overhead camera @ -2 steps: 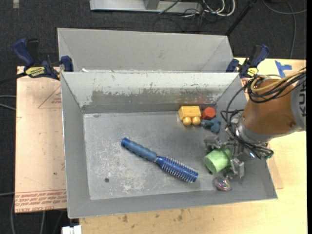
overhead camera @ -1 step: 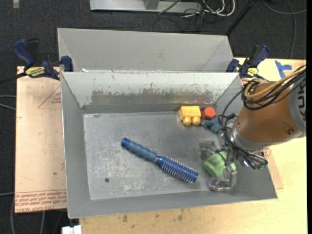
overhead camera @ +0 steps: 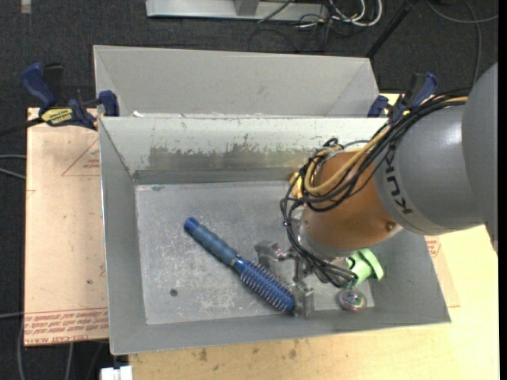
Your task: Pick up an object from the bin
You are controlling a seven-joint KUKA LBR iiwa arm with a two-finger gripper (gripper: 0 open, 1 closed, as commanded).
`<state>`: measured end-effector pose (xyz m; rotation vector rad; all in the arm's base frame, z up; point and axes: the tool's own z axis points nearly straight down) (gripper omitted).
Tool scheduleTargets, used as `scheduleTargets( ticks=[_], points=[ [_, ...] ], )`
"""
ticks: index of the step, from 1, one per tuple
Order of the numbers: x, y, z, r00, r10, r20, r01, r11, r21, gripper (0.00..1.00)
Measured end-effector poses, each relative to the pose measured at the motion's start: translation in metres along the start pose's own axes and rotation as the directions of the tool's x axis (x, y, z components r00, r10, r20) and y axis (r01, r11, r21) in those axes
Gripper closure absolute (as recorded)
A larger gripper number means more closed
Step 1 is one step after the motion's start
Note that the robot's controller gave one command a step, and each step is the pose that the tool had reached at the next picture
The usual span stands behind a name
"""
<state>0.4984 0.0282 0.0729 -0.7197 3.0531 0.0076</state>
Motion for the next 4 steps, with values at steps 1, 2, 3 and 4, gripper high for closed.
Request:
scheduleTargets(
  ticks=[1, 2, 3, 4],
  points=[
    [-0.002, 0.021, 0.001, 0.999, -0.048, 0.01, 0.047, 0.999, 0.01, 0.0],
    [0.0, 0.009, 0.002, 0.994, -0.11, 0.003, 0.11, 0.994, 0.006, 0.0],
    [0.041, -0.072, -0.017, 0.965, -0.264, -0.006, 0.264, 0.965, 0.005, 0.0],
    [0.045, -0.135, -0.04, 0.981, -0.193, -0.003, 0.193, 0.981, 0.008, 0.0]
  ],
)
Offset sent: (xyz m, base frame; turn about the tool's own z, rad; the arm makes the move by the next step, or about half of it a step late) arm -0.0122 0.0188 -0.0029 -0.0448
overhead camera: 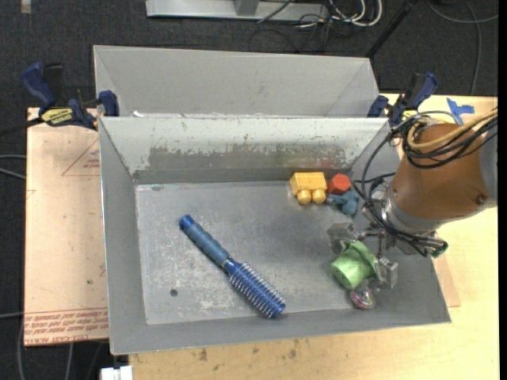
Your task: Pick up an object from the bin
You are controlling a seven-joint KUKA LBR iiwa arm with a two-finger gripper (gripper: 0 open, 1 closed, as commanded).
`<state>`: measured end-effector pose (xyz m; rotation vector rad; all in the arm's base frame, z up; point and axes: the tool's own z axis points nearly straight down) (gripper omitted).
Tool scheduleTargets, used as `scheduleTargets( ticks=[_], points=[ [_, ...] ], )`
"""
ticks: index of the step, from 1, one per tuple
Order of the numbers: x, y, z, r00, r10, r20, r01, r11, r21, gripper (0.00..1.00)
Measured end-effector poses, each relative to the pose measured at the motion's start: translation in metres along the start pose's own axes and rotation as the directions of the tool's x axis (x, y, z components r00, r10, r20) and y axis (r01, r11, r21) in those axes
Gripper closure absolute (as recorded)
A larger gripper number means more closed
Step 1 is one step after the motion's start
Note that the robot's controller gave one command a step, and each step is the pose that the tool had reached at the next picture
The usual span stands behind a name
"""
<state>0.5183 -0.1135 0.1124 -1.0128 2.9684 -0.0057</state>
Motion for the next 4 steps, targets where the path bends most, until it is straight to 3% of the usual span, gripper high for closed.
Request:
scheduleTargets(
  ticks=[1, 2, 3, 4],
  points=[
    [-0.023, -0.047, 0.042, 0.988, -0.156, 0.01, 0.156, 0.988, -0.018, 0.0],
    [-0.024, -0.048, 0.04, 0.987, -0.157, 0.01, 0.158, 0.987, -0.017, 1.0],
    [-0.014, -0.03, -0.052, 0.986, -0.168, 0.004, 0.168, 0.986, 0.001, 1.0],
    [-0.023, -0.028, -0.209, 0.984, -0.18, 0.005, 0.18, 0.984, 0.004, 1.0]
  ],
)
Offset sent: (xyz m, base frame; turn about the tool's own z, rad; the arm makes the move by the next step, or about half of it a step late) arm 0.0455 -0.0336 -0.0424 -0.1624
